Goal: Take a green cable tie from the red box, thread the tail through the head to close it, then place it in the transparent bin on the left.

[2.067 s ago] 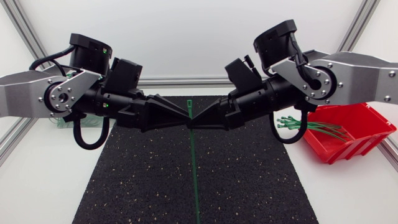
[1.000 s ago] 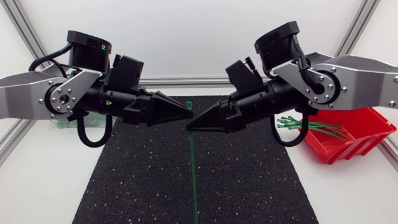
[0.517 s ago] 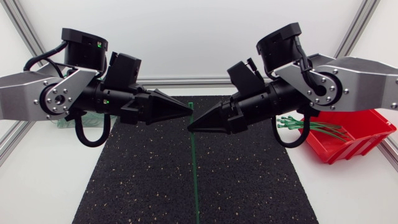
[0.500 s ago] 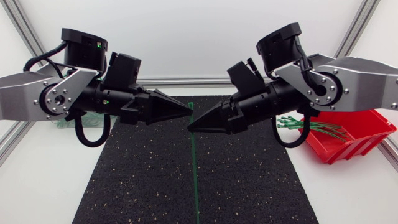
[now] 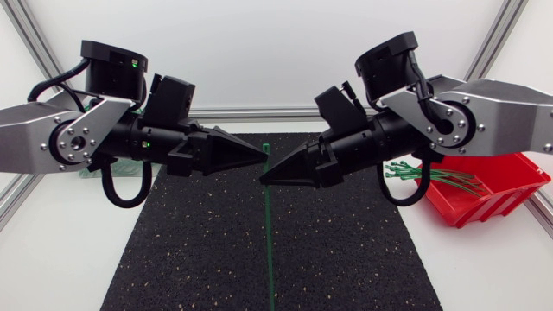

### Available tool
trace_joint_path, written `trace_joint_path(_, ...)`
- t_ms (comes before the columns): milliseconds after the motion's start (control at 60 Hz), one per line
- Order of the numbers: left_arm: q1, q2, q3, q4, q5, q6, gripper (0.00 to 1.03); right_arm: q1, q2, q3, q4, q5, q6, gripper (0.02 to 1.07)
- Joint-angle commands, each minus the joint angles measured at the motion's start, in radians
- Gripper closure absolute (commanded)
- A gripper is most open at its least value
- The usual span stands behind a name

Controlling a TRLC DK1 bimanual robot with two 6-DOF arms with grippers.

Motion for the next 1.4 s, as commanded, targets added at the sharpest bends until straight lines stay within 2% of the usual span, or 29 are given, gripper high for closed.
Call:
trace_joint_path(0, -0.016, -0.014, -0.021, 0.015, -0.001, -0.018, 0.99, 0.019, 0.002, -0.018, 0.015, 0.0, 0.023, 1.01)
trace_joint_path(483, -0.01, -0.014, -0.019, 0.024, -0.015, -0.038, 0.99, 0.031, -0.003, -0.038, 0.041, 0.013, 0.022, 1.0)
trace_joint_path(667, 0.032, -0.011, -0.007, 0.036, -0.017, -0.067, 0.99, 0.008, -0.056, -0.068, 0.061, 0.024, 0.022, 0.52)
trace_joint_path(850, 0.069, 0.006, 0.019, 0.036, -0.026, -0.11, 0.99, -0.012, -0.07, -0.073, 0.049, 0.033, 0.019, 0.15)
trace_joint_path(917, 0.086, 0.018, 0.036, 0.021, -0.026, -0.111, 0.99, -0.017, -0.066, -0.064, 0.014, 0.046, -0.029, 0.12)
trace_joint_path(950, 0.098, 0.023, 0.045, 0.009, -0.021, -0.111, 0.99, -0.014, -0.067, -0.061, -0.003, 0.069, -0.09, 0.05)
trace_joint_path(1050, 0.119, 0.029, 0.064, -0.014, -0.018, -0.111, 0.99, -0.006, -0.081, -0.062, -0.028, 0.135, -0.248, 0.05)
trace_joint_path(1083, 0.122, 0.031, 0.068, -0.025, -0.015, -0.111, 0.99, 0.002, -0.084, -0.061, -0.049, 0.184, -0.316, 0.05)
trace_joint_path(1117, 0.129, 0.034, 0.076, -0.031, -0.007, -0.111, 0.99, 0.032, -0.082, -0.053, -0.092, 0.25, -0.406, 0.05)
trace_joint_path(1150, 0.139, 0.044, 0.088, -0.054, 0.011, -0.111, 0.99, 0.051, -0.053, -0.004, -0.23, 0.241, -0.497, 0.05)
trace_joint_path(1200, 0.148, 0.058, 0.102, -0.079, 0.02, -0.111, 0.99, 0.046, -0.03, 0.036, -0.324, 0.242, -0.532, 0.05)
trace_joint_path(1250, 0.155, 0.073, 0.116, -0.103, 0.029, -0.111, 0.99, 0.048, -0.039, 0.037, -0.333, 0.253, -0.566, 0.05)
trace_joint_path(1383, 0.175, 0.098, 0.122, -0.116, 0.075, -0.16, 0.99, 0.077, -0.067, 0.044, -0.401, 0.394, -0.649, 0.05)
